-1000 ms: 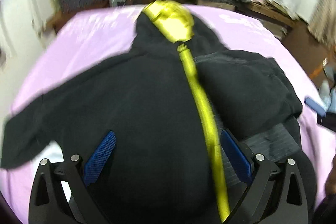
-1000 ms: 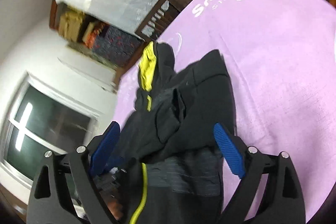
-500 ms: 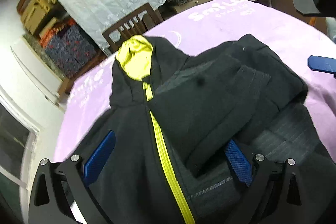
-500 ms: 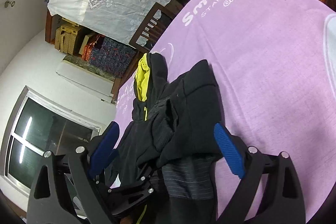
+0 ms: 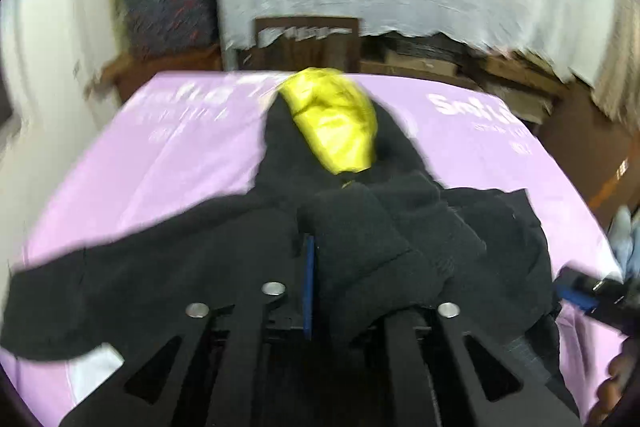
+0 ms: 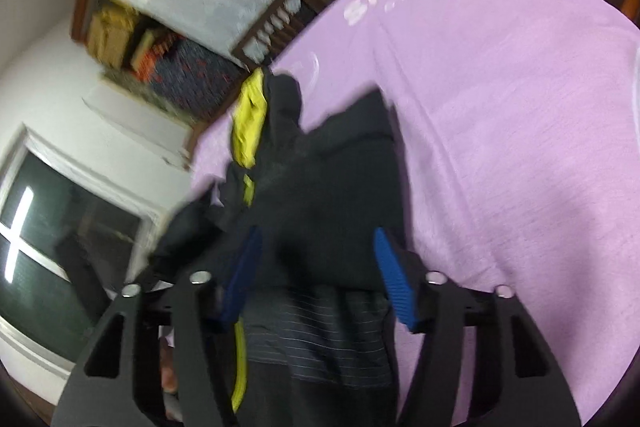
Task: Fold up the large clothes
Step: 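Grasp and lift the black sleeve with the left tool while the right tool holds the folded sleeve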
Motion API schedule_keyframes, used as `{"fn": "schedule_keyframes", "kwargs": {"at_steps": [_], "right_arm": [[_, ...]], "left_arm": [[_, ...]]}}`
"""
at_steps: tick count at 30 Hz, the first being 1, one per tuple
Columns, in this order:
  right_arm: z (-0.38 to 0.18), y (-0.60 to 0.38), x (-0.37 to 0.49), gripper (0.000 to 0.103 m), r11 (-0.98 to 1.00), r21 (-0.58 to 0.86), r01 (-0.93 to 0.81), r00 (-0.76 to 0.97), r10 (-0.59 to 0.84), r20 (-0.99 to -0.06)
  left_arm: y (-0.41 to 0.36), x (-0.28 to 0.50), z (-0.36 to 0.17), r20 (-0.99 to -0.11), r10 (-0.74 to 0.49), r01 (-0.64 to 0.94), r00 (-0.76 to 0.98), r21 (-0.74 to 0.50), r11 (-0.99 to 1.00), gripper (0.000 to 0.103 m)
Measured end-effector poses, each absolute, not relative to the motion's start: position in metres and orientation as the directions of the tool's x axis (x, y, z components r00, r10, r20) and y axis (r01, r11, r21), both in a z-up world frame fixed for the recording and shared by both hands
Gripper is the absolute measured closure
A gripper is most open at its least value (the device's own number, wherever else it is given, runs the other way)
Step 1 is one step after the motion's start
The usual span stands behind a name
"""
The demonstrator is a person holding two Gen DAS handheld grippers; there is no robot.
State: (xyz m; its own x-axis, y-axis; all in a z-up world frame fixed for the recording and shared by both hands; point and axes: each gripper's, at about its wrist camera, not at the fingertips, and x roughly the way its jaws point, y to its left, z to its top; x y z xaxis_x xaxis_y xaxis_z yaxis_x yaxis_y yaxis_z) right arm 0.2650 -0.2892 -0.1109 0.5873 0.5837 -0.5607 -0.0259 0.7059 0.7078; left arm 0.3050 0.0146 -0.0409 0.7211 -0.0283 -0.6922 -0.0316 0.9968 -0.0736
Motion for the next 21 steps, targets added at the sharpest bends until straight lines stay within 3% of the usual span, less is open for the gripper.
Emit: {"fn": "schedule_keyframes", "kwargs": {"at_steps": [2,4,6,8,12,13,15,17,19,21], "right_arm": [[-0.12,-0.28,0.27,0.073,0.752,0.659,-0.005,0.549,0.553,-0.627],[-0.123,-0.279,0.27,0.085,0.779,0.627,0.009,0.545,0.522,-0.656],[-0.127,-0.282,0.269,0.103,0.803,0.595,0.039,0.545,0.482,-0.686],[-0.129,-0.283,0.27,0.103,0.802,0.596,0.045,0.542,0.481,-0.689],[-0.124,-0.277,0.268,0.103,0.843,0.537,0.036,0.557,0.43,-0.711],[-0.12,-0.274,0.266,0.099,0.866,0.499,0.033,0.579,0.391,-0.716],[-0.105,-0.267,0.26,0.096,0.897,0.442,-0.002,0.634,0.343,-0.693],[-0.095,-0.26,0.255,0.096,0.895,0.443,-0.057,0.66,0.367,-0.655],[-0.088,-0.249,0.252,0.096,0.871,0.471,-0.136,0.656,0.436,-0.617],[-0.096,-0.232,0.257,0.089,0.889,0.426,-0.171,0.601,0.436,-0.67]], "left_arm": [[0.038,0.302,-0.055,-0.723,-0.005,-0.109,0.691,-0.112,0.988,0.052],[0.063,0.3,-0.07,-0.766,-0.017,-0.181,0.642,-0.173,0.968,0.041],[0.089,0.293,-0.076,-0.76,-0.108,-0.209,0.641,-0.308,0.928,0.037],[0.103,0.288,-0.072,-0.762,-0.104,-0.255,0.639,-0.338,0.906,0.023],[0.129,0.276,-0.069,-0.734,-0.088,-0.316,0.674,-0.394,0.863,0.022],[0.135,0.276,-0.07,-0.731,-0.102,-0.314,0.675,-0.41,0.856,0.023],[0.142,0.275,-0.073,-0.727,-0.121,-0.312,0.676,-0.431,0.846,0.031],[0.142,0.274,-0.072,-0.722,-0.094,-0.311,0.685,-0.406,0.859,0.038],[0.138,0.273,-0.07,-0.721,-0.05,-0.306,0.692,-0.355,0.883,0.039],[0.13,0.273,-0.068,-0.724,0.002,-0.303,0.689,-0.285,0.91,0.039]]}}
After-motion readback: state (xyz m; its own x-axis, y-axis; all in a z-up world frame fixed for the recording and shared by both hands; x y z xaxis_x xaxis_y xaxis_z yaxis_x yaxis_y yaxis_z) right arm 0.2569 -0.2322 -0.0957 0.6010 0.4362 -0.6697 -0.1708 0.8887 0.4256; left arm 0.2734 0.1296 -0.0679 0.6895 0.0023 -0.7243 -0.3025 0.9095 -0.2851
